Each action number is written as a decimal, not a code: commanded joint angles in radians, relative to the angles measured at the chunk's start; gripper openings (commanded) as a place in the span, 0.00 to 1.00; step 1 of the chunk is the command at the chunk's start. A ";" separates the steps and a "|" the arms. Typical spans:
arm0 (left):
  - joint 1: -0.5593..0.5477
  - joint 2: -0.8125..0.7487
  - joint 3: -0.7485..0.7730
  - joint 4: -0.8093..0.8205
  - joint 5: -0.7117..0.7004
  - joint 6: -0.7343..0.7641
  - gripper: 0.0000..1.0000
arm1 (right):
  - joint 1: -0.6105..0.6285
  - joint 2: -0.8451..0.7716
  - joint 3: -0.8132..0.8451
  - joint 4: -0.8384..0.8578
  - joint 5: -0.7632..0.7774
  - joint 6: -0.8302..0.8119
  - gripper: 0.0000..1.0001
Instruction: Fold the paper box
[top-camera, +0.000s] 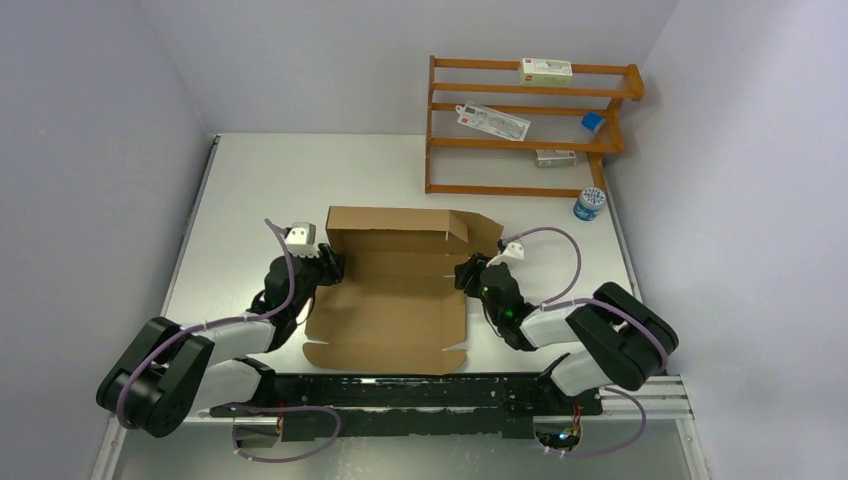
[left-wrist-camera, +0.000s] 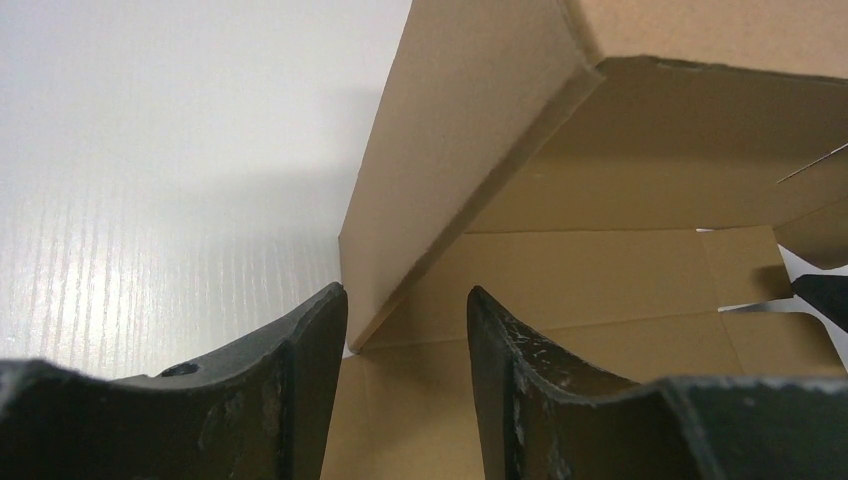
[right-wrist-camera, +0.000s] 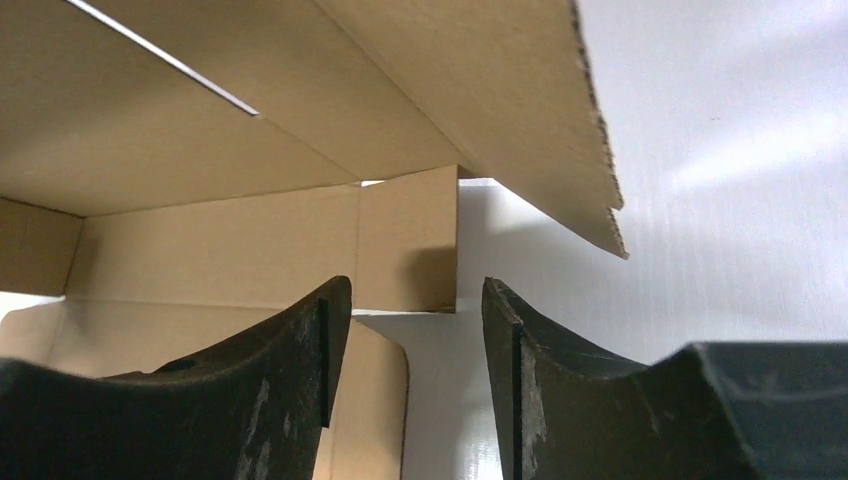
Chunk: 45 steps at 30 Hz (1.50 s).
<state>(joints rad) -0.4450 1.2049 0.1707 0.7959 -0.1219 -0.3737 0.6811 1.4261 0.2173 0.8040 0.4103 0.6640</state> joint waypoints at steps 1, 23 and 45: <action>-0.003 -0.011 0.015 0.019 0.005 0.016 0.52 | 0.003 0.052 -0.004 0.112 0.095 0.026 0.54; -0.006 0.028 0.016 0.071 0.055 0.038 0.36 | 0.163 0.130 0.102 0.139 0.130 -0.339 0.14; -0.009 0.006 0.015 0.045 0.000 0.029 0.41 | 0.213 -0.302 0.279 -0.574 0.195 -0.533 0.46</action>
<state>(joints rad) -0.4480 1.2194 0.1707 0.8177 -0.1120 -0.3443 0.9146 1.2270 0.4438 0.4976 0.5575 0.1558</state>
